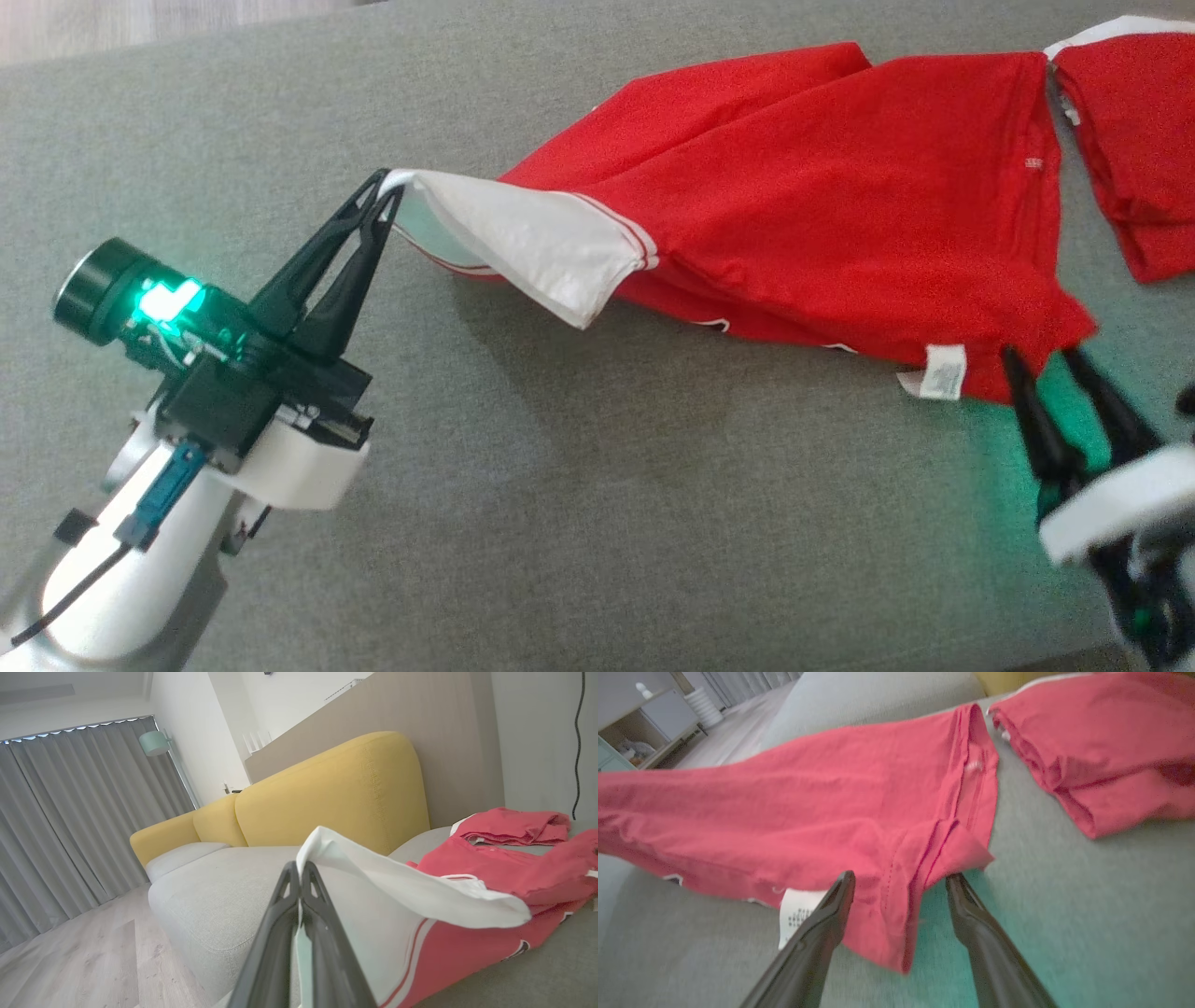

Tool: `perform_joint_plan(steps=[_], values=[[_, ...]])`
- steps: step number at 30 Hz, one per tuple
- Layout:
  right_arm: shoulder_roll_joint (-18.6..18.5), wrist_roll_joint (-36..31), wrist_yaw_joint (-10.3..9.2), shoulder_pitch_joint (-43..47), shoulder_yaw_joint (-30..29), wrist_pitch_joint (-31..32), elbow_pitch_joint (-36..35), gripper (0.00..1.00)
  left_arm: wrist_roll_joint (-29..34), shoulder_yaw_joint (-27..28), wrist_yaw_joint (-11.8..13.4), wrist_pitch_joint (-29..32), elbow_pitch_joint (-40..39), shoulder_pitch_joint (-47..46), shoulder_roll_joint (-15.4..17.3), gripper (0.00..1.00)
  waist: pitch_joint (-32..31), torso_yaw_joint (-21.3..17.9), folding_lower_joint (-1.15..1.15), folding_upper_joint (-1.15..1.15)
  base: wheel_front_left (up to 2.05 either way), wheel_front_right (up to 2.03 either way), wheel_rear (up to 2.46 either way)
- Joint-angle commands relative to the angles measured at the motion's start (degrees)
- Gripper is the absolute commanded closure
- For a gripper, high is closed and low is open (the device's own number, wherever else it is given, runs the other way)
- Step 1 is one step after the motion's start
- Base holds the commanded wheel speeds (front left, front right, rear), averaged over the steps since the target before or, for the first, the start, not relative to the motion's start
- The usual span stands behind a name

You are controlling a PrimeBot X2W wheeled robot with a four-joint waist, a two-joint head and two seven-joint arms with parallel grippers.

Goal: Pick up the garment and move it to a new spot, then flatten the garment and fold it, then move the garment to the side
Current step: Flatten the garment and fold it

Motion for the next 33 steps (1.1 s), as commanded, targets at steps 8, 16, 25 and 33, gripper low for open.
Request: perform_joint_plan(steps=[8,16,25,33], values=[[-0.4,-2.0,-0.04,12.9,-0.5,-0.7,-10.7,0.00,1.0,4.0,1.2,-0.6,0.4,-3.2,2.1,1.00,1.0,0.2,0.00,0.00,0.00,0.00,0.00],[1.3,-4.6,-0.04,12.5,-4.2,-0.8,-12.2,0.00,1.7,4.4,0.8,-0.7,0.6,-3.4,1.5,1.00,1.5,0.7,0.00,0.00,0.00,0.00,0.00],[2.0,-5.2,-0.04,9.8,-3.7,-1.8,-6.8,0.20,2.2,4.5,0.3,-0.7,0.3,-3.7,0.9,1.00,1.6,2.2,0.00,0.00,0.00,0.00,0.00],[2.3,-4.5,-0.04,9.8,-2.4,-1.6,-5.8,0.73,2.5,5.1,0.0,-0.7,0.3,-3.1,0.6,1.00,1.4,2.6,0.00,0.00,0.00,0.00,0.00]])
